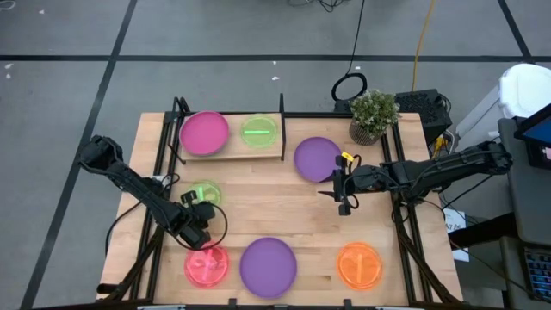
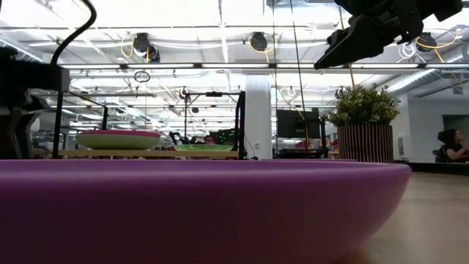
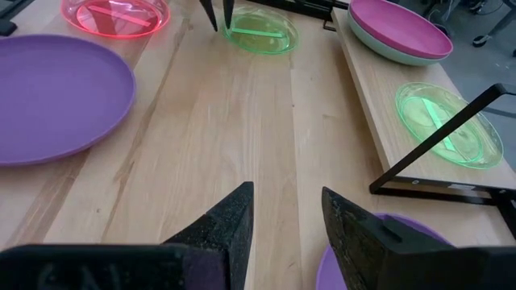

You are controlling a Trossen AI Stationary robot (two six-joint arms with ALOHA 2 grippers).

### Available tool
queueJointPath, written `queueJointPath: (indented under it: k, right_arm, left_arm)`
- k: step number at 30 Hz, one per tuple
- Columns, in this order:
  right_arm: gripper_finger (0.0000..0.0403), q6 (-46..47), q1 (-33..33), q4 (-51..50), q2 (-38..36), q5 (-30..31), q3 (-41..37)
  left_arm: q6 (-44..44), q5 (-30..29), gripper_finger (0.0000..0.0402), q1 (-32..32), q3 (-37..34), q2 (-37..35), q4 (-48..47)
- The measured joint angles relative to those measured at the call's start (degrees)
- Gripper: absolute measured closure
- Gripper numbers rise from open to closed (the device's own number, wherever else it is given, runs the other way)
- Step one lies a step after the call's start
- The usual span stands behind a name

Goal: Place and stack plates onto a shelf
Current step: Stack the left green transparent plate into the green transparent plate on the shelf

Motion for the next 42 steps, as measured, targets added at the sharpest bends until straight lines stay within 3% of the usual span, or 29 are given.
queueJointPath:
  k: [8, 15, 24, 30, 42]
  right_arm:
    - [0.0273, 0.0, 0.0, 0.0, 0.0, 0.0, 0.0]
    - [0.0273, 0.0, 0.0, 0.0, 0.0, 0.0, 0.0]
    - [0.0273, 0.2, 0.0, 0.0, 0.0, 0.0, 0.0]
    - [0.0273, 0.2, 0.0, 0.0, 1.9, 0.0, 0.0]
    - [0.0273, -1.3, 0.0, -3.1, 6.5, 0.3, 0.0]
  left_arm:
    - [-0.4, -0.3, 0.031, -0.1, -1.8, 0.0, 0.3]
    - [0.8, -1.8, 0.0392, -0.1, -1.8, 0.0, 0.0]
    - [3.1, -3.5, 0.0396, 0.1, 2.3, 0.0, -2.8]
    - [9.3, -4.6, 0.0397, 1.6, 10.2, 0.0, -9.2]
    - [33.4, -8.1, 0.0398, 9.4, 21.9, 0.0, -12.1]
